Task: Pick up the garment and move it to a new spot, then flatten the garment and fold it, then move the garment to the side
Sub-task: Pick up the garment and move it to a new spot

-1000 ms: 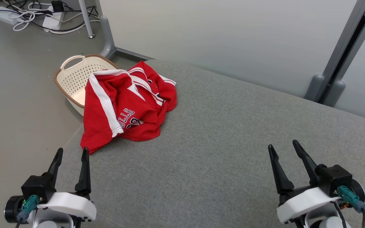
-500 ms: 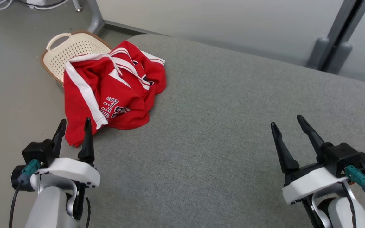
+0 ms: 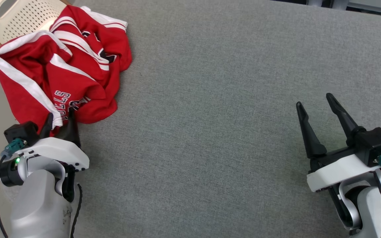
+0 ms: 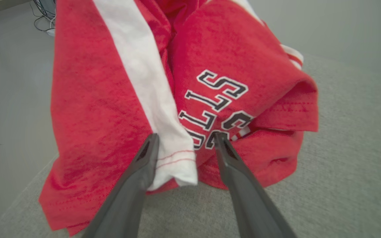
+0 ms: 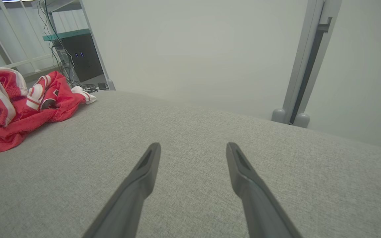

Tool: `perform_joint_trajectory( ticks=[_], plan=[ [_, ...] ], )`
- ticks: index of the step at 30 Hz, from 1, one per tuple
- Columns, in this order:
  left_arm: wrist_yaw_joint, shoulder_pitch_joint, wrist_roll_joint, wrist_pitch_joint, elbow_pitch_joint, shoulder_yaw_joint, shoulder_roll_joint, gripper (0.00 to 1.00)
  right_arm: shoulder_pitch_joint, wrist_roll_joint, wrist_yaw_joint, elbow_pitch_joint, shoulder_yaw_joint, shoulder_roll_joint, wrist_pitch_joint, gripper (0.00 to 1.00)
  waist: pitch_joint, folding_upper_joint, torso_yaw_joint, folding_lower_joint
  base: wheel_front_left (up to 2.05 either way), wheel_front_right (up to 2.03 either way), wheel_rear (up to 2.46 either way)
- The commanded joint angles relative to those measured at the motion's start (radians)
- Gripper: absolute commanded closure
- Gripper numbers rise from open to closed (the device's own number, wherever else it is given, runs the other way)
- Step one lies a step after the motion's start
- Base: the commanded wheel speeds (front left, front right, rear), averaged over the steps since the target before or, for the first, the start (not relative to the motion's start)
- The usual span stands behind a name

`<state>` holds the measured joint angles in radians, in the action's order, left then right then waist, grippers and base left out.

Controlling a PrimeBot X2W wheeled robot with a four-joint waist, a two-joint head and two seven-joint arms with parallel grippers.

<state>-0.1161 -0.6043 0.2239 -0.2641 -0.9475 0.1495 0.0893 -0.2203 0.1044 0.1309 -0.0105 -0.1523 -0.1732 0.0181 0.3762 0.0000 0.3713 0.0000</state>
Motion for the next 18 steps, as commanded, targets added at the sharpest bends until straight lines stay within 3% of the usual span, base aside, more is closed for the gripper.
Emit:
perform_joint_trajectory(
  ticks=[1, 7, 18],
  plan=[
    [0.006, -0.022, 0.003, 0.000, -0.007, 0.015, 0.013, 1.00, -0.012, -0.002, 0.000, 0.002, 0.007, 0.002, -0.010, 0.00, 0.010, 0.0000, -0.006, 0.0000, 0.00, 0.00, 0.00],
    [0.017, 0.004, -0.030, 0.000, 0.072, 0.031, 0.014, 1.00, -0.014, -0.002, 0.000, 0.019, 0.017, 0.012, -0.023, 0.00, -0.016, 0.0000, 0.004, 0.0000, 0.00, 0.00, 0.00],
    [0.003, 0.171, -0.101, -0.001, 0.465, 0.035, -0.011, 1.00, 0.021, 0.008, 0.000, 0.071, 0.039, 0.050, -0.074, 0.00, -0.145, 0.0000, -0.023, 0.0000, 0.00, 0.00, 0.00]
  ],
)
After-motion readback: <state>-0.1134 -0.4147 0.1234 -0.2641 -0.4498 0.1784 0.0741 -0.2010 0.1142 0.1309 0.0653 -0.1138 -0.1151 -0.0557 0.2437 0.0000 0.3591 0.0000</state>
